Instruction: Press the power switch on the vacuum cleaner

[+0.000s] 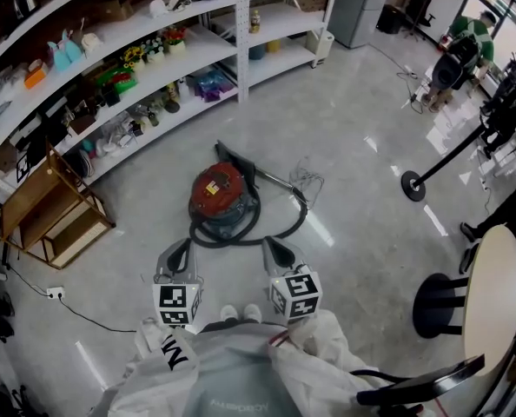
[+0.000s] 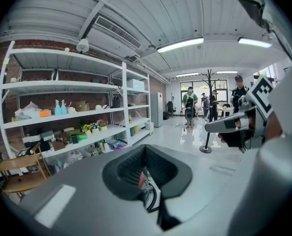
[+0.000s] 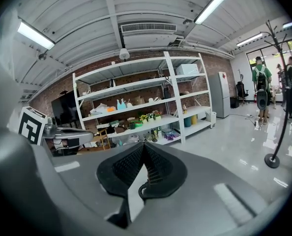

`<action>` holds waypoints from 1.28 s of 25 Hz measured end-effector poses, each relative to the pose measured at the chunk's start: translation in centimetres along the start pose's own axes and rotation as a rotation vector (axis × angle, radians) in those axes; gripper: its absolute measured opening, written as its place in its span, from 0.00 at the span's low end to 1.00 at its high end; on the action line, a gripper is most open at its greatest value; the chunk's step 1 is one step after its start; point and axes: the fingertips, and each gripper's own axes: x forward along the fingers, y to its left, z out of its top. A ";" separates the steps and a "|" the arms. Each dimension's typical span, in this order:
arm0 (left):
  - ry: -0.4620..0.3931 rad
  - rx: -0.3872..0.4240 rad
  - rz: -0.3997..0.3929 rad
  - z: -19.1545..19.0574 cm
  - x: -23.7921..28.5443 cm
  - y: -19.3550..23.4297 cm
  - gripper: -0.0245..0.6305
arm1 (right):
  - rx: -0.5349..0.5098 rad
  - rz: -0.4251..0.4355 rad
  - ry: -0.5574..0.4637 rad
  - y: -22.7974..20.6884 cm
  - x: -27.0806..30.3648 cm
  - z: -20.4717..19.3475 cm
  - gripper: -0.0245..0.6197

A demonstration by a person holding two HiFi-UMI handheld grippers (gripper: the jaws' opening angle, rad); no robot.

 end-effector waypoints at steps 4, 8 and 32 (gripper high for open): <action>-0.005 -0.007 0.007 -0.2 -0.4 1.1 0.04 | -0.014 0.000 -0.007 0.9 0.4 0.5 0.04; -0.025 -0.012 0.013 0.3 -0.7 2.0 0.04 | -0.034 -0.001 -0.009 1.7 0.7 1.0 0.04; -0.018 -0.032 -0.009 -0.1 -0.2 2.8 0.04 | -0.034 0.002 0.007 2.6 1.7 0.9 0.04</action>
